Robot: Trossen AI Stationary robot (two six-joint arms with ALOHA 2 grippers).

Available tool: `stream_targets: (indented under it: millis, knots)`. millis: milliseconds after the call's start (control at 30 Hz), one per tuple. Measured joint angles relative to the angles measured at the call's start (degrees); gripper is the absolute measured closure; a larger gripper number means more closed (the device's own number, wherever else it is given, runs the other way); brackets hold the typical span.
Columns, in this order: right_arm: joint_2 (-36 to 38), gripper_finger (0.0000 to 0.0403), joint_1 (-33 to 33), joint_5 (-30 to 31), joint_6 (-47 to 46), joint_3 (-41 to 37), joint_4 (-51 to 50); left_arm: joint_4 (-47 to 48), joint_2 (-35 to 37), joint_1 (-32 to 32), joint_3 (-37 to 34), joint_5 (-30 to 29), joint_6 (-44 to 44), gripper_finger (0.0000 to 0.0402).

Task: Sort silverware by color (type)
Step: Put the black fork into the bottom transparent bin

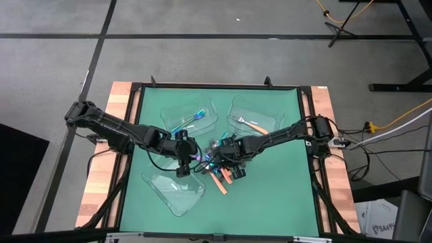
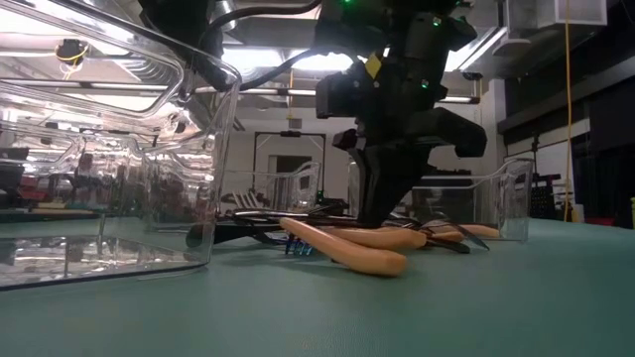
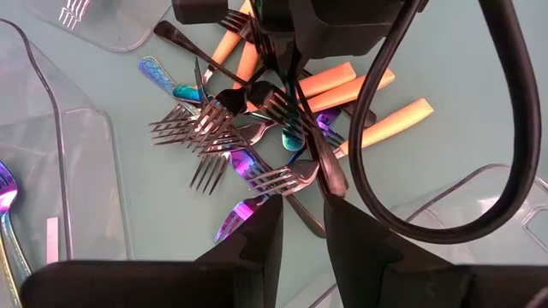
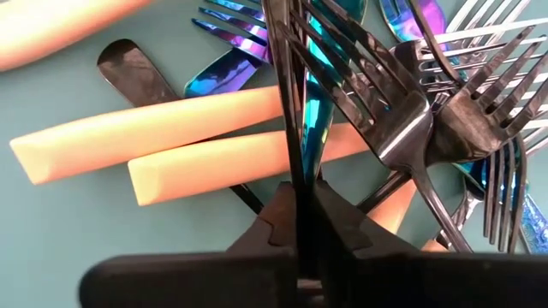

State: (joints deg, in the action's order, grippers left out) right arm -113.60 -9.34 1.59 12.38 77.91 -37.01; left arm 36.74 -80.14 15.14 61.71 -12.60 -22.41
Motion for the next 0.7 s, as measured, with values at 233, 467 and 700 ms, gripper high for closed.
stream_targets:
  millis: [233,467,700]
  knots:
    - [0.45,0.0399,0.00,-0.19,-0.04,-0.02,-0.59,0.01,0.00,-0.01,0.00,0.00,-0.02,0.0320]
    - [1.04,0.0400,0.00,-0.28,-0.04,2.72,-5.32,-0.14,0.00,0.01,0.00,0.00,-0.02,0.0321]
    - [1.09,0.0400,0.00,-0.23,-0.07,4.39,-5.65,-0.18,0.00,-0.01,0.00,0.00,0.00,0.0321]
